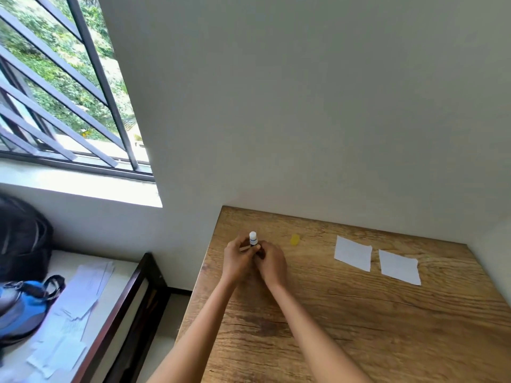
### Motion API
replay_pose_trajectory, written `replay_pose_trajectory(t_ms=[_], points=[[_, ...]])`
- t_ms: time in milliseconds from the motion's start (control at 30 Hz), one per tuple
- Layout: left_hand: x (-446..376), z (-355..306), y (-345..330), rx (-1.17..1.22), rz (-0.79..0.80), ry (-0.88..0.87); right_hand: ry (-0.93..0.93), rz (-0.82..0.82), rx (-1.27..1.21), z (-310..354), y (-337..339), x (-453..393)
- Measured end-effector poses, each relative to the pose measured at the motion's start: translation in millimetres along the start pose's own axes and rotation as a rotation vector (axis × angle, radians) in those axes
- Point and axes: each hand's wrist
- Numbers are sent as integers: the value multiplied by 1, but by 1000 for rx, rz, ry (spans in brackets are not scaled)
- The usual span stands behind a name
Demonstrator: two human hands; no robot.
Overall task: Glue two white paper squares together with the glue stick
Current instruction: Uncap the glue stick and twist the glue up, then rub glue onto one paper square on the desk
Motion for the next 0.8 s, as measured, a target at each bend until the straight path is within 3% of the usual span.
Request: replay_pose_trajectory(t_ms=[367,467,600,700,800], points=[[1,4,-4,-70,29,-10,-10,63,-25,-6,6,-4],[10,1,-5,-56,-32,-9,-18,67,-86,-10,15,4],[42,-3,-23,-190,-309,-162,-32,-260,-114,-25,30,23],[59,-18,-60,-220,-179,-316,-143,-452,-83,-45,59,26],[58,-38,-104,-186,45,-248,-245,-469,69,-76,94,22]])
Point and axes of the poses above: each hand's wrist, its own x-axis away from the middle knuckle, its own y-axis out of the back of the hand, z = x × y, and after that the axes turned 1 degree about y, right-handed
